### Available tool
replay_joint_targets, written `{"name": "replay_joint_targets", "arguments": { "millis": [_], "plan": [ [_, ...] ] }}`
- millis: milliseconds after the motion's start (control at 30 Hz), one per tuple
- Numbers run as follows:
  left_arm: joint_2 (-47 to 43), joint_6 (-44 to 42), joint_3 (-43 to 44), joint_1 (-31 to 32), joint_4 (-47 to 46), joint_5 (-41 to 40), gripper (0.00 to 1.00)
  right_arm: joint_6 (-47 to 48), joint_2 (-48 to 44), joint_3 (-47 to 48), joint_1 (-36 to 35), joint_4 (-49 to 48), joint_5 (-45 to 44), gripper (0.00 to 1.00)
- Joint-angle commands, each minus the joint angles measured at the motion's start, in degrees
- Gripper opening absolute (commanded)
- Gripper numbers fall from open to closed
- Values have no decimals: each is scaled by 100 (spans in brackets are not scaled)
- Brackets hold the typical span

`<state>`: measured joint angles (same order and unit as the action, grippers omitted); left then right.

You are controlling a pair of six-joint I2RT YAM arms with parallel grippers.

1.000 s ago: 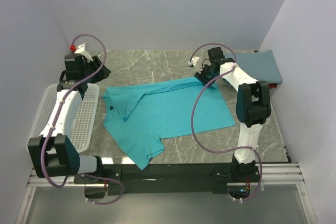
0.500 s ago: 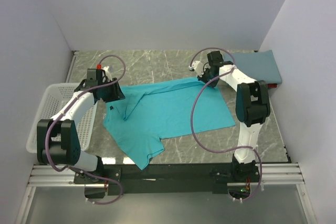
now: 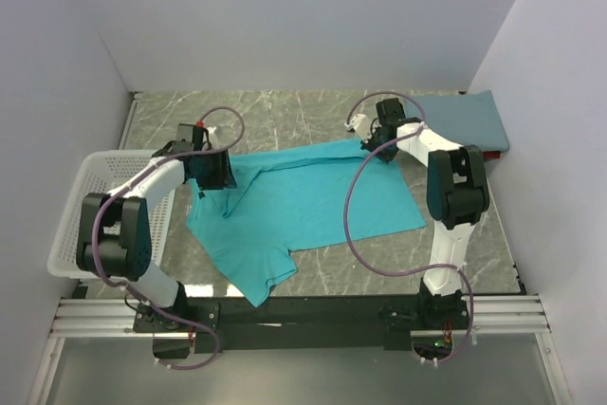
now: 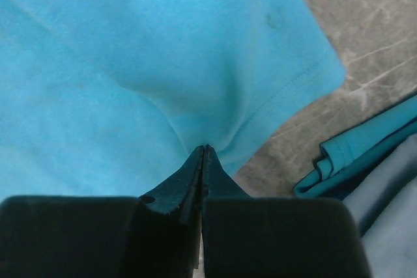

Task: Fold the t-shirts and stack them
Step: Fold the tshirt

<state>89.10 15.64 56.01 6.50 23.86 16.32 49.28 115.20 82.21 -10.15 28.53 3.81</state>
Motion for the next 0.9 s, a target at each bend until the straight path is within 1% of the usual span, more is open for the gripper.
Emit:
{"name": "replay_joint_targets", "arguments": {
  "millis": [0,67,200,333,433,467,533,700,800,833,867],
  "plan": [
    [248,-140,462,175,171,-312,51,-146,-428,-65,75,-261,-30,0],
    [432,-131,577,237,233,-401,51,-164,-480,-91,75,-296,5,0],
    [836,-175,1042,500,470,-901,51,-278,-524,-109,84,-322,119,0],
    [1162,-158,1272,580,594,-1358,51,-340,-568,-144,101,-313,278,0],
    [1303,-158,1386,580,655,-1403,48,-366,-569,-188,93,-340,357,2],
    [1364,-175,1404,580,655,-1281,44,-366,-569,-188,101,-340,366,2],
    [1417,-184,1492,633,690,-1219,41,-375,-542,-180,101,-331,366,2],
    [1654,-193,1624,756,804,-1359,40,-410,-595,-197,101,-313,453,2],
    [1690,-202,1580,756,787,-1421,34,-419,-621,-223,119,-313,506,2],
    [1681,-210,1571,756,787,-1429,27,-428,-630,-223,127,-305,506,2],
    [1663,-210,1571,765,796,-1447,23,-428,-639,-223,128,-296,524,2]
  ]
}}
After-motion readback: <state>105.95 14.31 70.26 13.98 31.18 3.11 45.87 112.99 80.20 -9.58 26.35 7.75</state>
